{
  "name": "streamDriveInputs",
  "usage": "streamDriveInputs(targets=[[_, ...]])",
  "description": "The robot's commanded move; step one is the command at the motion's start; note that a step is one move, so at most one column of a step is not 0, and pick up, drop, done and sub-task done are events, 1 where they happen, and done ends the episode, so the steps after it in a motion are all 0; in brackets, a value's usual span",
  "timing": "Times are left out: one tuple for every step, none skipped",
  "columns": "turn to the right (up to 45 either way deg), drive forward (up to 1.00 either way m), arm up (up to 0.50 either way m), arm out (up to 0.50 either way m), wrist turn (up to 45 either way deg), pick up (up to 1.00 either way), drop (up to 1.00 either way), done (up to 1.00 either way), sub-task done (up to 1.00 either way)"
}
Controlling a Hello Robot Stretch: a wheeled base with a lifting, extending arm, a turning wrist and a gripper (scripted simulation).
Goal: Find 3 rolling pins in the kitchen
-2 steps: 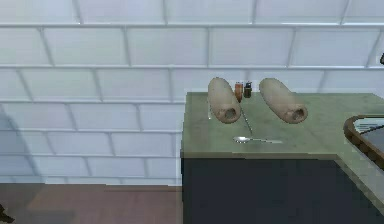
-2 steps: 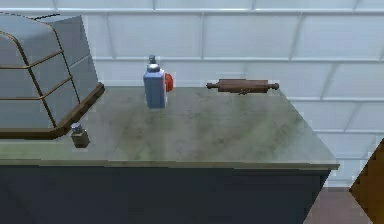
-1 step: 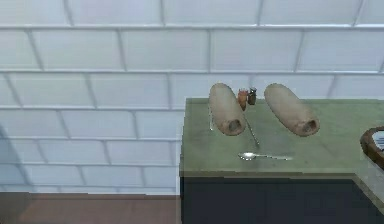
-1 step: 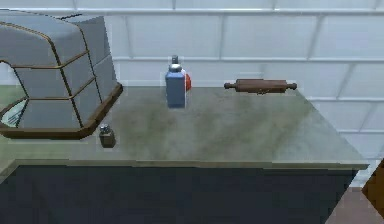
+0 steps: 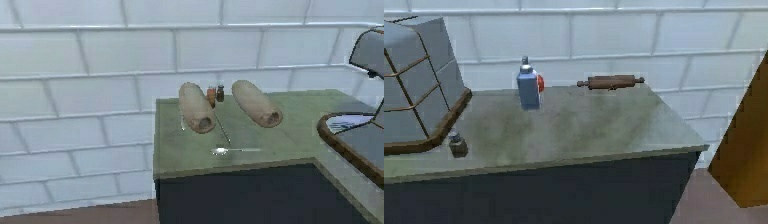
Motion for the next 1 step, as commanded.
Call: streamDriveInputs(targets=[[0.0,0.00,0.00,0.00,0.0,0.00,0.00,1.00,0.00]])
